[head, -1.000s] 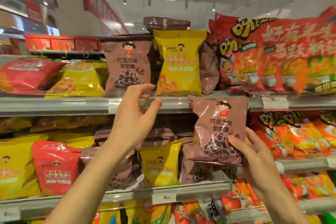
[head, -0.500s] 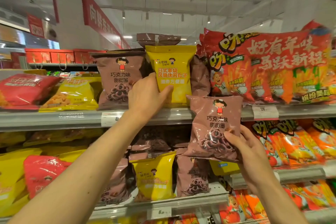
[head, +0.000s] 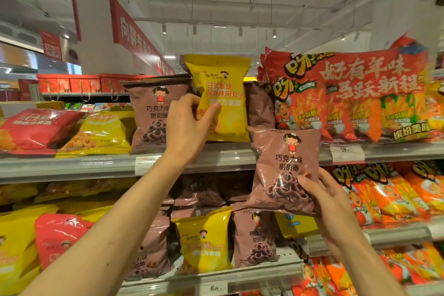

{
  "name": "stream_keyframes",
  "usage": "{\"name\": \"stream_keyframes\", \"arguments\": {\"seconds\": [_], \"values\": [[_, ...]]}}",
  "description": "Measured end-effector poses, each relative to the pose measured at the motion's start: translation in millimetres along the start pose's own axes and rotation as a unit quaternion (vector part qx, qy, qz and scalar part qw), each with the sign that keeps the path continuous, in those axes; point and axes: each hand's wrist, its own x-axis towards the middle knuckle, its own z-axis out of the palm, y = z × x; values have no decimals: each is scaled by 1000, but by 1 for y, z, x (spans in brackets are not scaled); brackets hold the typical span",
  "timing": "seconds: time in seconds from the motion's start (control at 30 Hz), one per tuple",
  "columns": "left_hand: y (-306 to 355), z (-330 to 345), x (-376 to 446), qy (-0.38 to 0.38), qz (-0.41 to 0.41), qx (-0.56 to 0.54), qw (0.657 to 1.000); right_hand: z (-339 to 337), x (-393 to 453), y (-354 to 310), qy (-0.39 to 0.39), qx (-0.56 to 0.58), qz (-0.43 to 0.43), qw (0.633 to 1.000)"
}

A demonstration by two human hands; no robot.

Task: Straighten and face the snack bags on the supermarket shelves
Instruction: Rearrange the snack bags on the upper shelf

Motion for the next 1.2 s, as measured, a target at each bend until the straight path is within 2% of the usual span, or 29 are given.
{"name": "stream_keyframes", "arguments": {"seconds": [0.23,0.33,0.47,0.77,1.0,1.2], "values": [[-1,-31,-17,53,15,23,998,10,3,-5,-7,1,-10,1000],[-10,-46,-31,42,-8,30,999,21,8,-11,-18,4,-23,1000],[-19,-62,-40,40,2,44,998,40,28,-24,-28,-17,-53,998],[-27,-86,-44,36,-11,55,998,97,102,-61,-4,-147,-147,978],[-24,-86,-44,26,-8,47,999,119,116,-41,-83,-320,-119,936],[-27,-83,-44,19,-9,27,999,119,119,-46,-83,-346,-96,930]]}}
